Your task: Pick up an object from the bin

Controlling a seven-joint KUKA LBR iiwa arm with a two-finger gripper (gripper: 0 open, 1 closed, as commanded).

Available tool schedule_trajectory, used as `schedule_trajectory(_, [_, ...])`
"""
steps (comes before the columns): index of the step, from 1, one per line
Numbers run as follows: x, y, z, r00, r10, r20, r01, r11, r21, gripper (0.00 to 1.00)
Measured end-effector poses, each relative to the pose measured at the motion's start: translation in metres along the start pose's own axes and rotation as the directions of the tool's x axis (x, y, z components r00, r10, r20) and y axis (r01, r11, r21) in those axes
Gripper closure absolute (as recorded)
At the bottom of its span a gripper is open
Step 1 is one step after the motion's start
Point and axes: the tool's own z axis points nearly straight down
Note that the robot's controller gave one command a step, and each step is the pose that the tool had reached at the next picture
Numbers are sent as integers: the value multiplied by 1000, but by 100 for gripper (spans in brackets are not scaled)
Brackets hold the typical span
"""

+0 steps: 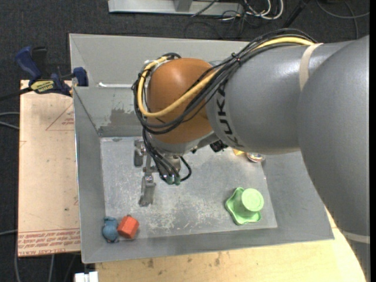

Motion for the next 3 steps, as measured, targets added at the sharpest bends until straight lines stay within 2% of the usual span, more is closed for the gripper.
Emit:
schedule_trajectory(1, [57,3,81,993,-120,0,120,993,1,0])
schedule_trajectory(2, [54,40,105,987,-157,20,157,988,-2,0])
schedule_trajectory(3, [57,38,106,988,-153,8,153,988,-1,100])
